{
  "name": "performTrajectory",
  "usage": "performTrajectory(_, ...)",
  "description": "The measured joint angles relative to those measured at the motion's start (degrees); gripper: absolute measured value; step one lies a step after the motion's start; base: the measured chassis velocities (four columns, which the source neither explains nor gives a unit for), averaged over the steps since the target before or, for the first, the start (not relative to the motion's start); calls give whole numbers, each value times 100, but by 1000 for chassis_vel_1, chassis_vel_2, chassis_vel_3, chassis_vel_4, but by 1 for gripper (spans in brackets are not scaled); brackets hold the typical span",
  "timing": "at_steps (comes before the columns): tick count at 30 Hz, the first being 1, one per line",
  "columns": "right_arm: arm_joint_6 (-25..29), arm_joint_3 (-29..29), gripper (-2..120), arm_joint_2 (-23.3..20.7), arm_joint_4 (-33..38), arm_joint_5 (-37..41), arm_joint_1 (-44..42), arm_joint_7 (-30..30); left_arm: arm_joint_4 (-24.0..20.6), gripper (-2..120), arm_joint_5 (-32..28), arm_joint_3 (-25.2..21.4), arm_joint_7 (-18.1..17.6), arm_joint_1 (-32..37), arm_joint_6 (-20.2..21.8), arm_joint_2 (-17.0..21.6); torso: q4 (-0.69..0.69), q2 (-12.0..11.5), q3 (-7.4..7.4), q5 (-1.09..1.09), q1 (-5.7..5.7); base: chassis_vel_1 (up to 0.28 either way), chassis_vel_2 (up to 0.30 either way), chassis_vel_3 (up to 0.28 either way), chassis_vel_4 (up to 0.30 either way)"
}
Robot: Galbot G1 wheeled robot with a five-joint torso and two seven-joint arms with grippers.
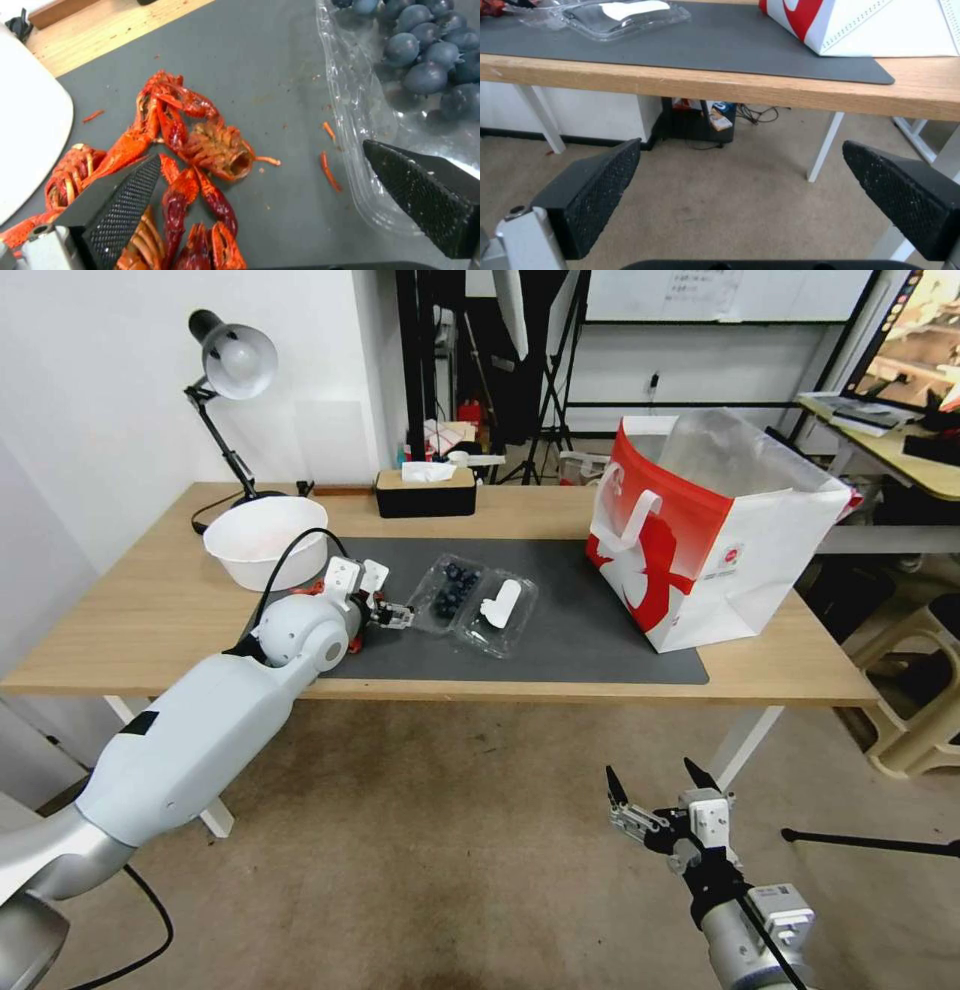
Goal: Close the takeout container lid, then place the container into the takeout bag.
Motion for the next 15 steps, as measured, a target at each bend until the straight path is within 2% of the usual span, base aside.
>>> performTrajectory(15, -11, -6, 100, -18, -38, 27, 47, 23, -140, 100, 83, -2, -20, 202, -8, 149, 0, 0, 0, 0, 0, 0, 0, 0, 0)
